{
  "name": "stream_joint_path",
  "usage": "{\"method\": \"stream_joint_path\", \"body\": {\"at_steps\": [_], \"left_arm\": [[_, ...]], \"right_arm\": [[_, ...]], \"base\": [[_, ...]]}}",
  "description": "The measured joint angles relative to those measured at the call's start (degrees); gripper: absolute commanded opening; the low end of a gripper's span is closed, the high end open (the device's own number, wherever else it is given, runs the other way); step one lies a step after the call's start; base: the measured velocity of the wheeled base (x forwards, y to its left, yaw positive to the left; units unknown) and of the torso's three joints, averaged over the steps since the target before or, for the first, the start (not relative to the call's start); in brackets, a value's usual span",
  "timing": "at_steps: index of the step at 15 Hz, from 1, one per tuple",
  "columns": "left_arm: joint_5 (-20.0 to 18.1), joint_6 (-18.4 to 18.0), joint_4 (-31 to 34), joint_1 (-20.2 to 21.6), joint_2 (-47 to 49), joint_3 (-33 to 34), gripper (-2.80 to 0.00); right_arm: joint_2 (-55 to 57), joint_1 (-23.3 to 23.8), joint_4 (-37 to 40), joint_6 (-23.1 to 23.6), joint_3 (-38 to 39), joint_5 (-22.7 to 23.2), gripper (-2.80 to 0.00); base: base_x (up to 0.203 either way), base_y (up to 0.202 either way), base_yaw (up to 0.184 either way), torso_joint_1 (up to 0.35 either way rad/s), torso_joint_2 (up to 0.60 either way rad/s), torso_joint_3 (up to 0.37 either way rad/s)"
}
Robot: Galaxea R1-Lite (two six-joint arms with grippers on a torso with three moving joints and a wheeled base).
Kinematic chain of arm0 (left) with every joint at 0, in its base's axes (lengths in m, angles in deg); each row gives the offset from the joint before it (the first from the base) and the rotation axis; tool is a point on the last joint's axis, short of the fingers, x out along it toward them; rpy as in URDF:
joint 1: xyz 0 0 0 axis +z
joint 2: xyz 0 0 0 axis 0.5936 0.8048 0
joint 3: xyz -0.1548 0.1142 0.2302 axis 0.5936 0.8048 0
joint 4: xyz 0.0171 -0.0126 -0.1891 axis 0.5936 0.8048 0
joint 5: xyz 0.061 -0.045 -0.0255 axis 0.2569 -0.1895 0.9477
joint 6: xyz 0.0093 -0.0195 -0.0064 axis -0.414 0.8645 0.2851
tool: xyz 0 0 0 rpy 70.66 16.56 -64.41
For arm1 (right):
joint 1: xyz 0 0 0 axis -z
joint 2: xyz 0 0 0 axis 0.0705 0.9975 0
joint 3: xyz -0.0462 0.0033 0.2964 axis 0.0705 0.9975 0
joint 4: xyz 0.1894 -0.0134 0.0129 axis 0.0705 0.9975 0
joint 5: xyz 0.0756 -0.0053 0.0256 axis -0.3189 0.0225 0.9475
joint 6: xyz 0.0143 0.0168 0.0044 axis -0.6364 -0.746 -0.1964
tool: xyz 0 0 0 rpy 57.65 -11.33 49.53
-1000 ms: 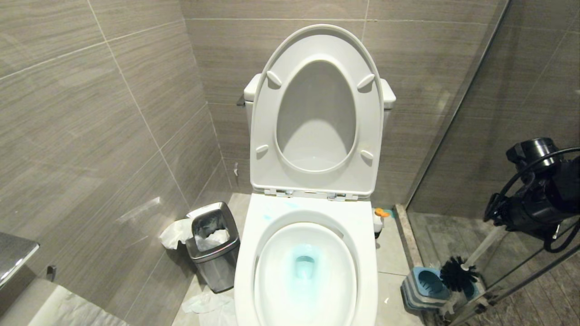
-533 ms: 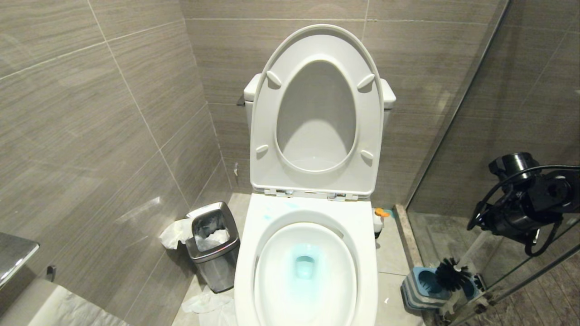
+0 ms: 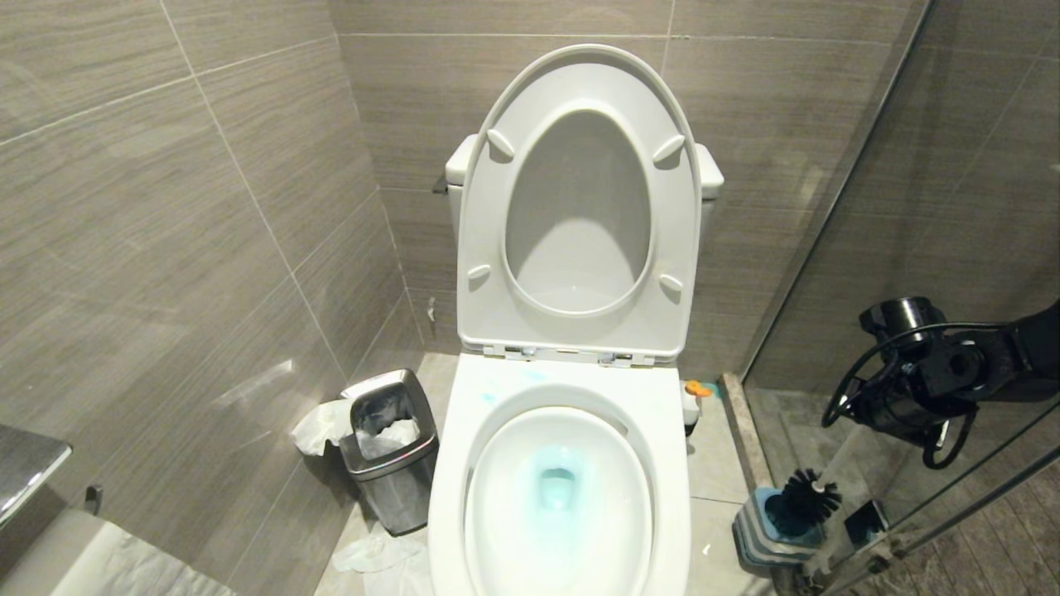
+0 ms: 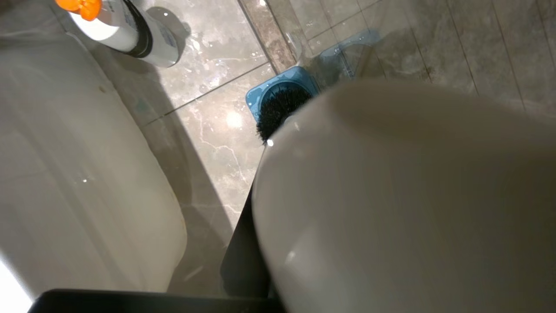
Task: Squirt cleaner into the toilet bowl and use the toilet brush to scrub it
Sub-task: Put the toilet brush back
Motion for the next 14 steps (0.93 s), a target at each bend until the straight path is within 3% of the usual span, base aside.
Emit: {"method": "stream_joint_path", "body": {"at_steps": [14], "left_arm": [[0.02, 0.00, 0.00, 0.00, 0.00, 0.00, -2.80]], "right_arm": [[9.44, -0.05, -1.41, -0.22, -5.42, -0.74, -2.80]], "base": [[0.000, 0.000, 0.000, 0.000, 0.00, 0.000]]}}
